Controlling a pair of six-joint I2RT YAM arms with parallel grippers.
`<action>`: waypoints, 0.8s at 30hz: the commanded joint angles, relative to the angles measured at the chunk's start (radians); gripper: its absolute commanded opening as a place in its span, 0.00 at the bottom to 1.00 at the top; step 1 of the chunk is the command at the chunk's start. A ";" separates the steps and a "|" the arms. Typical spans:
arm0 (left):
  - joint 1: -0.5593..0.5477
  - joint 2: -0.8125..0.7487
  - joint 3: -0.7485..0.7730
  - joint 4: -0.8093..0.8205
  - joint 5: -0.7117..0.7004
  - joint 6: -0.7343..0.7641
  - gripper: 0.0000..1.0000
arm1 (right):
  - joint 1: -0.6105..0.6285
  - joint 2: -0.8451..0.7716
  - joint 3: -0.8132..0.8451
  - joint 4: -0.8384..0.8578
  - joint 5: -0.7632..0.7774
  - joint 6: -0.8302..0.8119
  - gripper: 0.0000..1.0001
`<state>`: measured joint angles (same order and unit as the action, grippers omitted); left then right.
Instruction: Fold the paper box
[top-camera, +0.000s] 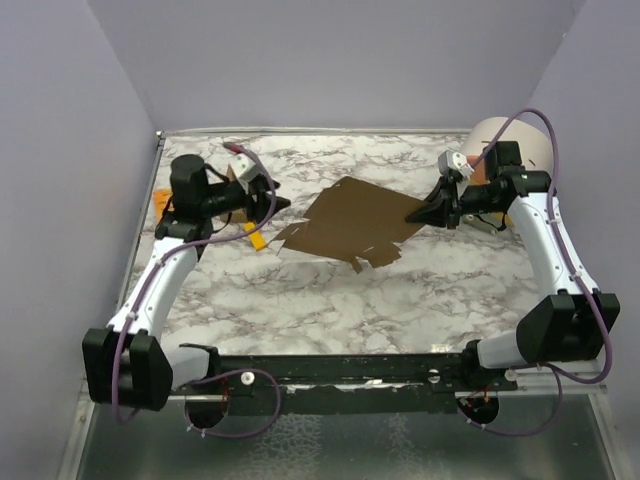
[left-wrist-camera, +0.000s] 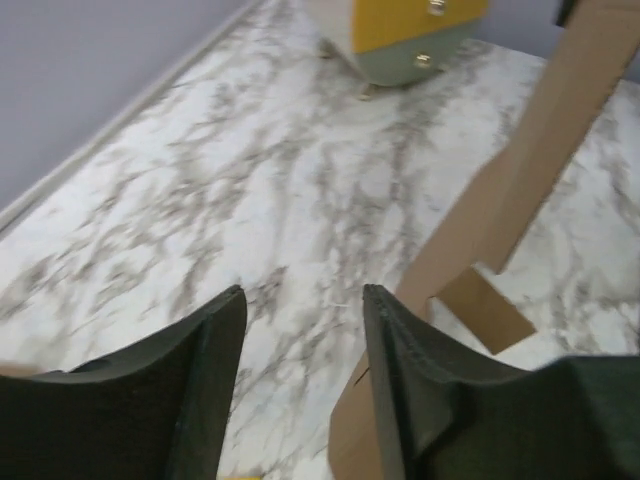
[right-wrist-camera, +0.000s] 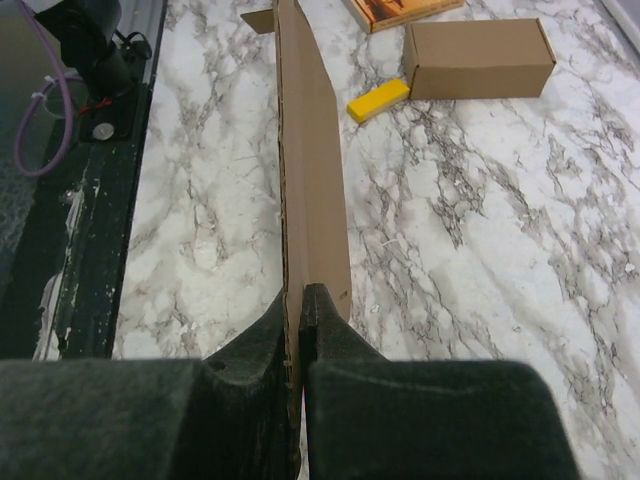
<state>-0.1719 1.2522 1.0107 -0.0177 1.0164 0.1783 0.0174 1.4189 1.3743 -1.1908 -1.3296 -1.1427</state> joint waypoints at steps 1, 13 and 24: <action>0.117 -0.174 -0.105 0.266 -0.280 -0.283 0.60 | -0.018 -0.026 -0.022 0.159 0.017 0.184 0.01; 0.162 -0.450 -0.526 0.649 -0.325 -0.814 0.69 | -0.046 -0.076 0.008 0.772 0.028 0.974 0.01; -0.063 -0.337 -0.728 1.204 -0.398 -0.843 0.69 | -0.072 -0.011 0.257 1.320 -0.083 1.807 0.01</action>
<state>-0.1387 0.8932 0.2665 0.9997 0.6640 -0.7300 -0.0433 1.3785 1.5635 -0.2371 -1.3289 0.1741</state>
